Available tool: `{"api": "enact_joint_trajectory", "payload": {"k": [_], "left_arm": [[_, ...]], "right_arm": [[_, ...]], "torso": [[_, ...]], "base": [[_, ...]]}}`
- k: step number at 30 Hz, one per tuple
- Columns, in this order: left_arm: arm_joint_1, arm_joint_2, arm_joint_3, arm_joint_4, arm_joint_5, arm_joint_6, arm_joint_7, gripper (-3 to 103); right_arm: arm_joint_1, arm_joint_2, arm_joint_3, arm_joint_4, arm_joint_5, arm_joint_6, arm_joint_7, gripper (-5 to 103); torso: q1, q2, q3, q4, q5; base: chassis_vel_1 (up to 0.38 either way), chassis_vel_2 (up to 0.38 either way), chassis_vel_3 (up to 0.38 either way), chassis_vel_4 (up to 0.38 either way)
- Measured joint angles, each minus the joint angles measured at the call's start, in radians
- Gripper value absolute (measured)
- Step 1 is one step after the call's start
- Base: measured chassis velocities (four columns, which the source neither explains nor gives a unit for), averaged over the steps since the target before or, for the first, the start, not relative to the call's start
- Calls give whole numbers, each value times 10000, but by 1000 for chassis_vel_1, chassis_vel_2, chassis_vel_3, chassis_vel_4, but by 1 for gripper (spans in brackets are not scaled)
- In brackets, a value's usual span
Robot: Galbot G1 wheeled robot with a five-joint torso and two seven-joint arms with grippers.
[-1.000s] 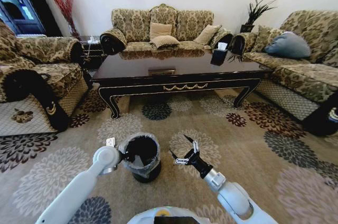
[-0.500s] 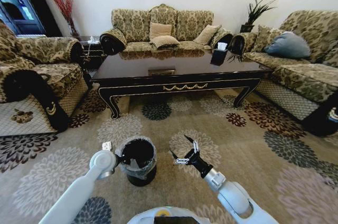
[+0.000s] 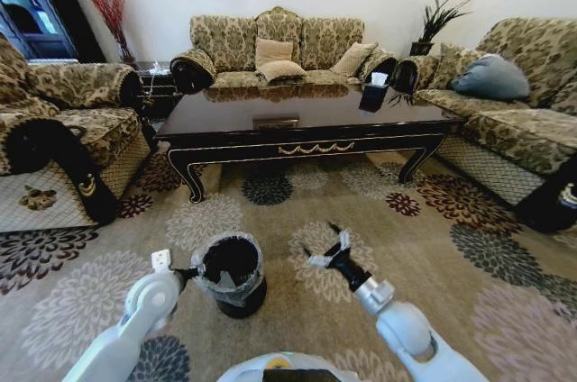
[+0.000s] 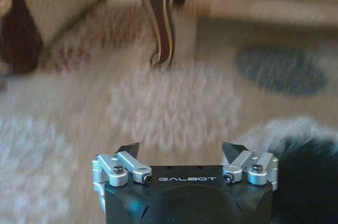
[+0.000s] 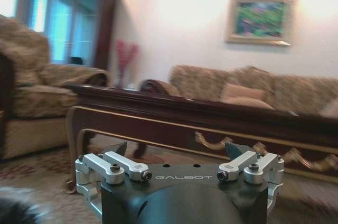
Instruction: Move to the front of the table and pick up the trash from the floor, then place it into the trash bin.
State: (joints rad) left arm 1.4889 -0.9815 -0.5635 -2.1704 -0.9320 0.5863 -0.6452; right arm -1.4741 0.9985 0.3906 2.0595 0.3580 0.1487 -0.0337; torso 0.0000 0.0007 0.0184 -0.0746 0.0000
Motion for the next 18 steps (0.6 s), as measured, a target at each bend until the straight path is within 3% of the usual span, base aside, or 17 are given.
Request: {"api": "enact_joint_trajectory", "payload": {"k": [1,2,5,6,9,11,14,16,18], "left_arm": [[169,-129,-151,-38,439,-327,435,93],[169,-129,-151,-38,439,-327,435,93],[693,-575,-415,-256,2077,-2149,1899,100],[693,-575,-415,-256,2077,-2149,1899,100],[959,-768,-623,-636,3195,-3321,2664,100],[1061,-810,-730,-670,3490,-3552,2833,100],[2010,-1082,-1385,-762,4506,-4575,3612,100],[2187,-1113,-1469,-735,4633,-4752,3748,100],[2650,-1153,-1640,-551,5017,-5274,4058,100]], "right_arm": [[23,44,51,-105,188,-16,71,100],[23,44,51,-105,188,-16,71,100],[86,285,308,-726,806,-11,254,100],[86,285,308,-726,806,-11,254,100],[105,465,366,-1179,912,86,400,100],[93,525,396,-1228,940,90,428,100],[-74,906,643,-1319,1086,109,460,100],[-121,985,697,-1322,1087,121,449,100],[-261,1219,889,-1323,1001,220,371,100]], "torso": [[0,0,0,1,-2],[0,0,0,1,-2],[0,-1,0,2,-1],[0,-1,0,2,-1],[0,0,1,-4,2],[0,0,1,-4,1],[0,0,0,2,-2],[0,0,0,3,-2],[0,0,0,3,2]], "base": [[0,0,0,0],[0,0,0,0],[0,0,0,0],[0,0,0,0],[0,0,0,0],[0,0,0,0],[0,0,0,0],[0,0,0,0],[0,0,0,0]]}}
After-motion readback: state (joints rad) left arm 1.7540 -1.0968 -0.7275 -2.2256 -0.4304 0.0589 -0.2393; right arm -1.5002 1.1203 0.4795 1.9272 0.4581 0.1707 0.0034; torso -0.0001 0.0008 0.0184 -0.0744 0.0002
